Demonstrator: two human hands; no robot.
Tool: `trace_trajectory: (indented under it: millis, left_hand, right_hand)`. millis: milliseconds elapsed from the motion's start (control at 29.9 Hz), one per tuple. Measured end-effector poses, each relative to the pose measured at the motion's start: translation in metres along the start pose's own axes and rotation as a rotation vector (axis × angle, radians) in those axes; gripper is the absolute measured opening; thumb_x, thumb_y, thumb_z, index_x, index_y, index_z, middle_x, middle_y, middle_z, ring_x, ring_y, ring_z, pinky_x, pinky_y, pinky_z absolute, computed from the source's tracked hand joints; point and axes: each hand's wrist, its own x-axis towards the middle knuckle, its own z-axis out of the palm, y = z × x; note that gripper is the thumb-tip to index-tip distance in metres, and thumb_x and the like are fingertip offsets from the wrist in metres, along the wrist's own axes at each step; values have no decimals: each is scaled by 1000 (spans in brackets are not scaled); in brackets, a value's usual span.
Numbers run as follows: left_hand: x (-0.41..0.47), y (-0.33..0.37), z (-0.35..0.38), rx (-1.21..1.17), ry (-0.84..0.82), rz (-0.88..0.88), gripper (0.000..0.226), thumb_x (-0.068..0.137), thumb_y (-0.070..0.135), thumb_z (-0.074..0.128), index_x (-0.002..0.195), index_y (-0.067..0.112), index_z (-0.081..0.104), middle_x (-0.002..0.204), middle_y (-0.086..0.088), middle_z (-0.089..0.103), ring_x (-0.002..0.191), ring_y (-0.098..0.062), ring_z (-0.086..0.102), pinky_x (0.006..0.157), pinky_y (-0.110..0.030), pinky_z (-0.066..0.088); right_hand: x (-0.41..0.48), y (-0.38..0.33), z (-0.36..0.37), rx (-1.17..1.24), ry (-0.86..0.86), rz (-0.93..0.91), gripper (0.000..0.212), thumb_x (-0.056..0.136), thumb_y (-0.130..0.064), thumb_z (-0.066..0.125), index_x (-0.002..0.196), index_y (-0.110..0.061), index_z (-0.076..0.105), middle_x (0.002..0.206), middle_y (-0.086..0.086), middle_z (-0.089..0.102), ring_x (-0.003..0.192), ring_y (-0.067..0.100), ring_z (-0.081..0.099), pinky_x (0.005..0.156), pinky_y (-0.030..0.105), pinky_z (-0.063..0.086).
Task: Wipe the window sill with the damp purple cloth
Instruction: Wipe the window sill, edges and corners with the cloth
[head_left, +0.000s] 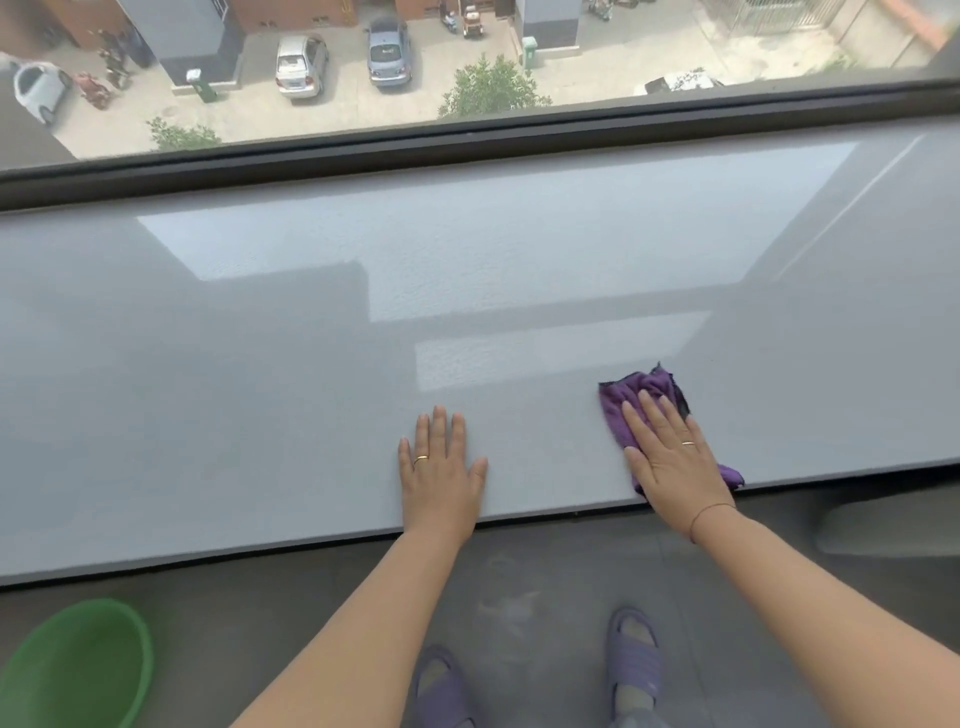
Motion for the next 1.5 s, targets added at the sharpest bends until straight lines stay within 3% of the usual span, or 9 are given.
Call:
trace_trajectory:
  millis: [134,267,367,601,868,1069,1202,1403,1503]
  left_hand:
    - [1,27,6,-20,18,-128,62,101,42,18,150,18,-11,158,-4,-18,146,-23,-15,118,-43,-4]
    - [4,44,6,-92,39,-247,59,101,40,20,151,20,-5,159,-1,-13,146,-20,-12,118,-42,-3]
    - [4,48,6,-105,52,-282,59,100,39,22,151,21,-2,160,1,-11,147,-19,-10,119,-42,-1]
    - [5,53,2,-149,44,-328,58,100,37,27,151,20,4,160,1,-7,147,-18,-8,118,-41,-1]
    - [14,84,-1,-110,83,-333,54,101,27,24,151,17,4,160,-2,-4,147,-20,-6,119,-40,0]
    - [26,88,0,-102,63,-280,62,100,41,24,151,14,1,160,-2,-7,147,-20,-9,118,-39,-6]
    - [36,96,2,-124,89,-283,63,100,41,24,151,14,-1,160,-2,-9,147,-20,-10,118,-39,-6]
    - [50,108,0,-122,124,-328,59,101,37,24,151,13,5,160,-2,-4,147,-22,-6,118,-41,-1]
    - [53,104,-1,-111,121,-309,60,101,38,23,151,14,2,160,-2,-5,147,-21,-6,119,-40,-1]
  right_hand:
    - [-1,-30,-1,58,-13,54,57,101,-39,21,150,-29,-6,158,0,-16,146,23,-15,115,40,-15]
    - [-16,-72,3,-38,-18,-441,53,97,-39,27,149,-27,24,158,2,13,146,30,12,115,43,-10]
    - [9,-41,-4,-91,-77,-667,53,100,-42,18,151,-33,2,159,-6,-8,146,19,-12,114,36,-22]
    - [80,21,-30,14,-55,-148,56,101,-39,19,150,-30,-4,160,-2,-13,147,19,-14,118,40,-9]
    - [36,-41,-6,-39,-130,-743,55,100,-41,20,151,-32,0,160,-6,-8,147,17,-13,113,36,-20]
    - [111,26,-35,-48,-77,-388,55,100,-45,15,150,-34,-5,159,-8,-13,146,12,-16,118,36,-12]
    - [115,3,-37,-9,-74,-257,56,100,-41,20,150,-31,-4,159,-4,-14,146,20,-15,117,42,-12]
    - [97,-40,-22,11,-116,-655,52,100,-42,20,150,-38,5,160,-10,-6,147,15,-12,117,40,-14]
    - [124,-18,-27,1,-75,-603,52,100,-43,18,150,-38,3,160,-10,-6,146,12,-11,118,39,-11]
